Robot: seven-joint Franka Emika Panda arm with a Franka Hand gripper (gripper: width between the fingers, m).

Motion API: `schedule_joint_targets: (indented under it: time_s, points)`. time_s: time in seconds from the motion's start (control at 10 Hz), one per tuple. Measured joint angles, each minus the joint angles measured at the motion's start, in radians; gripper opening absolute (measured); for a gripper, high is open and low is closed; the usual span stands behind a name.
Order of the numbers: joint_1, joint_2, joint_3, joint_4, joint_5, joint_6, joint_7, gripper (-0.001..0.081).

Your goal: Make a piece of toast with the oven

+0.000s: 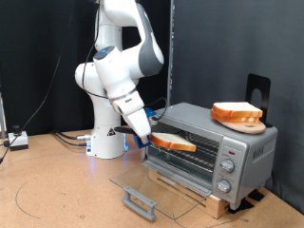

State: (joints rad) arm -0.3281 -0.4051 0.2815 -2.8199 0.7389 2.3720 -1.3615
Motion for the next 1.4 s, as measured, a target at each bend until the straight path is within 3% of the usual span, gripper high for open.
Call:
schedule_joint_targets:
  time_s: [0.2, 0.5, 1.1, 1.4]
  points:
    - [0.018, -0.003, 0.049, -0.001, 0.0, 0.028, 0.004, 0.0457]
    - [0.006, 0.008, 0.101, -0.007, -0.028, 0.125, 0.032, 0.0457]
    - [-0.074, 0.014, 0.093, 0.006, -0.063, 0.129, 0.041, 0.0457]
    - [-0.066, 0.013, 0.094, 0.006, -0.052, 0.105, 0.022, 0.0457]
